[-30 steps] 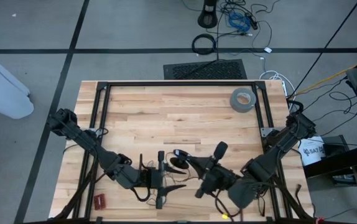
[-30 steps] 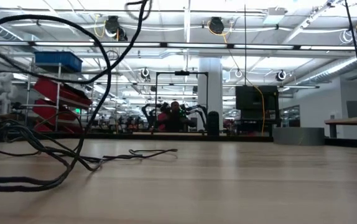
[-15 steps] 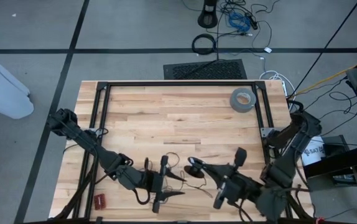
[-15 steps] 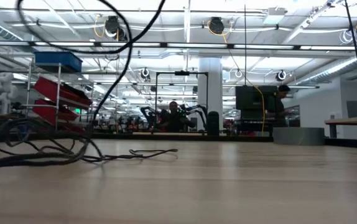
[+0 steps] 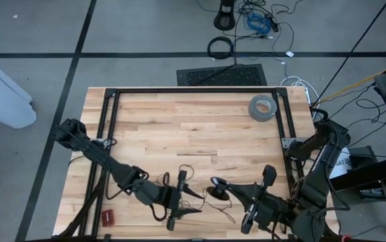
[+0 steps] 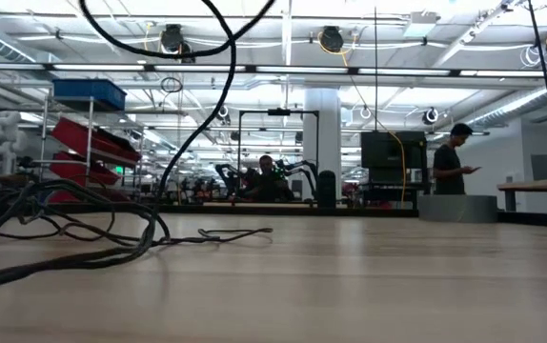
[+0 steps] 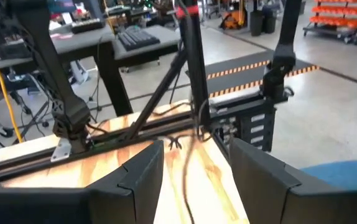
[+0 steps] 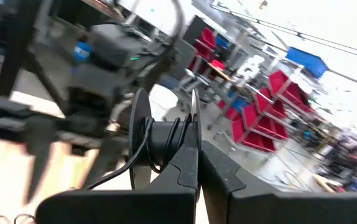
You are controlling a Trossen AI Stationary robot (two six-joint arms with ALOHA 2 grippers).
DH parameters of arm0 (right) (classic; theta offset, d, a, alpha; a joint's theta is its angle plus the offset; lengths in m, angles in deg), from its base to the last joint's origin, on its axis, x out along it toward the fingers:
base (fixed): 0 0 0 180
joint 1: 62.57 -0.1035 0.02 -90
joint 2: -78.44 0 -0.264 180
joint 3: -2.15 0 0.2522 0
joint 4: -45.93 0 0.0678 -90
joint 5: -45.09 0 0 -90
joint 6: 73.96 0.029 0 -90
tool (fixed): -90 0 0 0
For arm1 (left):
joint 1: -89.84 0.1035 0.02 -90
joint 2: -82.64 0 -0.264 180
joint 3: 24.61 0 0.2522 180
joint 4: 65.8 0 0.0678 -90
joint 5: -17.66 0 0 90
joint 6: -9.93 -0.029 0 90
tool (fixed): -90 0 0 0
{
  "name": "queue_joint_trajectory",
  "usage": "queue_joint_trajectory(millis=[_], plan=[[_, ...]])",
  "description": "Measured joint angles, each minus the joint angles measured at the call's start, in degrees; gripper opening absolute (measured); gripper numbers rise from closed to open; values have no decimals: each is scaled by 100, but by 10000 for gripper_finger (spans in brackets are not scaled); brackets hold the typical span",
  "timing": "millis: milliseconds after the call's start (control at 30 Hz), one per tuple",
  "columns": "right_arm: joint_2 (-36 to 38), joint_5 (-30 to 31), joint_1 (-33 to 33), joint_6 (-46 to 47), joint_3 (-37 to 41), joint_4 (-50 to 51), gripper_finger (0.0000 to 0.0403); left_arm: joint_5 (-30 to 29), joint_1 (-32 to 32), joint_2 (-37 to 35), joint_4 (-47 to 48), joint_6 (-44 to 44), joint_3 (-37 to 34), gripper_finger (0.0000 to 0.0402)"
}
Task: Coil cords
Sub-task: Coil the black wire onto the spool
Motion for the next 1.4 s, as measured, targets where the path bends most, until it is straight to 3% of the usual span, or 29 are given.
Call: queue_joint_trajectory(millis=[567,1033,1400], plan=[[-2,217,-7,-41,-2,-5,0,-157,330,315,14,304,131,190],[-4,217,-4,-41,-2,-7,0,184,328,336,73,555,133,189],[-7,218,-4,-41,-2,-7,0,188,409,331,143,553,133,132]])
